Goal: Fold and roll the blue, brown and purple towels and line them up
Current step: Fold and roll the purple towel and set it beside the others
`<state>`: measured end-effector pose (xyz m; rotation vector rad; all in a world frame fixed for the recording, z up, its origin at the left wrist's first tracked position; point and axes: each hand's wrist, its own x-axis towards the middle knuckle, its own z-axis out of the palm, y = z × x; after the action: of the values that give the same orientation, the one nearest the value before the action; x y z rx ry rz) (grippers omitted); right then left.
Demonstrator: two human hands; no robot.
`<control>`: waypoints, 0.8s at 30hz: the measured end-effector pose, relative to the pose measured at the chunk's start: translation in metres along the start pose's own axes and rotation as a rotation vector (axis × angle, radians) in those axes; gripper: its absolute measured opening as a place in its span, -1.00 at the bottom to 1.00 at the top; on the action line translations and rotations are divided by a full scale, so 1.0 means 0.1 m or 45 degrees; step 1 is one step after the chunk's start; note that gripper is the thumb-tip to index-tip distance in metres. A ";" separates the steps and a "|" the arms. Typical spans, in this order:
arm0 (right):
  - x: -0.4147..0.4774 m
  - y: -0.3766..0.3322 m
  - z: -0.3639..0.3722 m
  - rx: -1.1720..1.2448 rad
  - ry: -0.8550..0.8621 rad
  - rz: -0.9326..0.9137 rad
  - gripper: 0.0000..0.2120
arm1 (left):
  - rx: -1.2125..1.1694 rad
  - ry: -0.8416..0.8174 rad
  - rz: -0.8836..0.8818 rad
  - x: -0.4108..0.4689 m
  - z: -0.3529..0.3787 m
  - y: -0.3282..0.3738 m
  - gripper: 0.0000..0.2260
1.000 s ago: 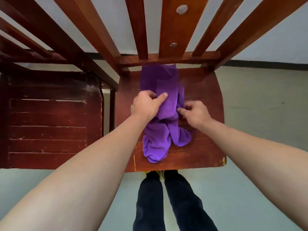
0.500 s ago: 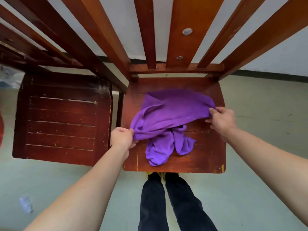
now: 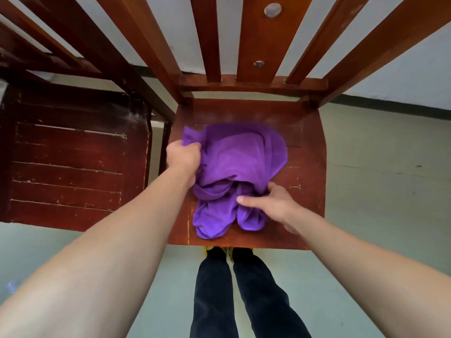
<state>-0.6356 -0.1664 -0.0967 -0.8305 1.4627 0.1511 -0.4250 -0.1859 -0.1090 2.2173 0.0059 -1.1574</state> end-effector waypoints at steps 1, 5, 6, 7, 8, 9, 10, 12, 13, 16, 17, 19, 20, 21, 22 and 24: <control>0.02 0.03 0.04 -0.112 0.050 -0.040 -0.57 | -0.180 0.015 -0.104 -0.02 -0.09 0.00 -0.91; 0.10 0.01 -0.03 -0.436 0.357 -0.098 -0.84 | -0.658 0.271 -0.236 -0.06 -0.59 0.04 -0.64; 0.11 -0.03 -0.11 -0.452 0.434 -0.106 -0.82 | -0.698 0.322 -0.247 -0.07 -0.71 0.04 -0.65; 0.11 -0.08 -0.22 -0.459 0.521 -0.109 -0.80 | -0.708 0.361 -0.269 -0.09 -0.83 0.03 -0.69; 0.11 -0.13 -0.34 -0.458 0.608 -0.114 -0.79 | -0.700 0.411 -0.289 -0.10 -0.95 0.02 -0.75; 0.10 -0.17 -0.49 -0.445 0.683 -0.126 -0.80 | -0.671 0.477 -0.291 -0.11 -1.06 -0.01 -0.79; 0.09 -0.21 -0.64 -0.436 0.743 -0.144 -0.82 | -0.621 0.550 -0.279 -0.11 -1.18 -0.06 -0.81; 0.06 -0.28 -0.90 -0.451 0.849 -0.156 -0.91 | -0.497 0.691 -0.259 -0.08 -1.37 -0.20 -0.75; 0.05 -0.31 -1.00 -0.463 0.889 -0.148 -0.92 | -0.445 0.722 -0.270 -0.07 -1.44 -0.28 -0.73; 0.03 -0.36 -1.07 -0.571 0.919 -0.128 -0.81 | -0.293 0.565 -0.341 -0.02 -1.54 -0.53 -0.74; 0.00 -0.36 -1.01 -0.670 0.918 -0.161 -0.75 | -0.185 0.496 -0.341 -0.01 -1.55 -0.62 -0.76; -0.08 -0.33 -0.84 -0.926 0.934 -0.344 -0.61 | 0.213 0.428 -0.219 0.02 -1.54 -0.71 -0.75; -0.13 -0.30 -0.72 -1.035 0.941 -0.476 -0.54 | 0.419 0.439 -0.129 0.03 -1.52 -0.72 -0.73; -0.17 -0.28 -0.62 -1.108 0.936 -0.608 -0.49 | 0.567 0.447 -0.033 0.04 -1.50 -0.68 -0.69; -0.19 -0.25 -0.52 -1.164 0.899 -0.715 -0.46 | 0.647 0.424 0.036 0.05 -1.46 -0.63 -0.65; -0.20 -0.17 -0.35 -1.257 0.738 -0.778 -0.39 | 0.704 0.333 0.138 0.07 -1.36 -0.50 -0.64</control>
<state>-0.6579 -0.1910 -0.0682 -2.2322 1.5614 0.1753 -0.3347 -0.0756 -0.0839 2.7986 -0.3610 -0.8709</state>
